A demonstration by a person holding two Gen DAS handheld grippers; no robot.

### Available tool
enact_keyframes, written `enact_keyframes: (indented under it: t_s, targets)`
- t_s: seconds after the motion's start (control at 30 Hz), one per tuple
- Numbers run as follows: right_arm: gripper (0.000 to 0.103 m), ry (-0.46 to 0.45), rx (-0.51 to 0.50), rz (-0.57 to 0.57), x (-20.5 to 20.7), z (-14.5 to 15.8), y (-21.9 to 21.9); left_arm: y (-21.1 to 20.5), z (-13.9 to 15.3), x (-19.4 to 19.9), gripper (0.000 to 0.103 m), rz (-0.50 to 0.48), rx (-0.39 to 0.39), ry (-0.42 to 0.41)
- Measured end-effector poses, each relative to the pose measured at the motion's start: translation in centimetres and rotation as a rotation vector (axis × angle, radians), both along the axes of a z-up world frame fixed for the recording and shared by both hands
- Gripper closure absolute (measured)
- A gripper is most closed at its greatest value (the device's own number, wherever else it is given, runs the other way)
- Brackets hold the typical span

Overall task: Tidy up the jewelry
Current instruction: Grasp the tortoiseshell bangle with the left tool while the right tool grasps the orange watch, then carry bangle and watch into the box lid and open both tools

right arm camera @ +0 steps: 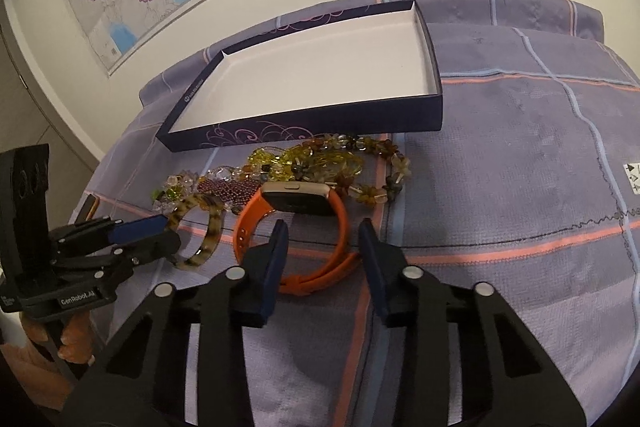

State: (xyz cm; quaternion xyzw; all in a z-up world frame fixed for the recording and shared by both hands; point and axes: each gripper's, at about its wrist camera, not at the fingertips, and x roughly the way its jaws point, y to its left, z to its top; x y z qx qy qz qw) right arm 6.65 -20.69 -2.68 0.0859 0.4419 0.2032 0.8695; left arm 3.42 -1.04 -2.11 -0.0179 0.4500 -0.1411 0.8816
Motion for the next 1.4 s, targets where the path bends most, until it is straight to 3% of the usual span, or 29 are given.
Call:
enact_keyframes:
  t_s: [0.07, 0.2, 0.37, 0.77, 1.0, 1.4]
  targets:
    - [0.088, 0.006, -0.004, 0.004, 0.1, -0.1, -0.1, -0.2, 0.0, 0.2, 0.086, -0.008, 0.038, 0.005]
    - [0.091, 0.01, -0.002, 0.005, 0.3, -0.2, -0.4, -0.7, 0.1, 0.4, 0.089, -0.03, 0.092, 0.008]
    - [0.095, -0.003, 0.014, 0.011, 0.1, 0.2, -0.6, -0.6, 0.1, 0.5, 0.099, -0.026, 0.103, 0.009]
    - [0.095, -0.036, 0.071, 0.035, -0.4, 2.1, -1.4, 0.2, 1.4, 0.0, 0.098, -0.062, 0.009, 0.006]
    - [0.095, -0.065, 0.09, 0.05, 1.1, 3.7, -1.1, 1.4, 4.0, 1.2, 0.098, -0.062, -0.073, -0.022]
    - [0.095, -0.117, 0.05, 0.01, 11.1, 6.9, -0.1, 2.4, 8.4, 9.5, 0.097, -0.011, -0.081, -0.098]
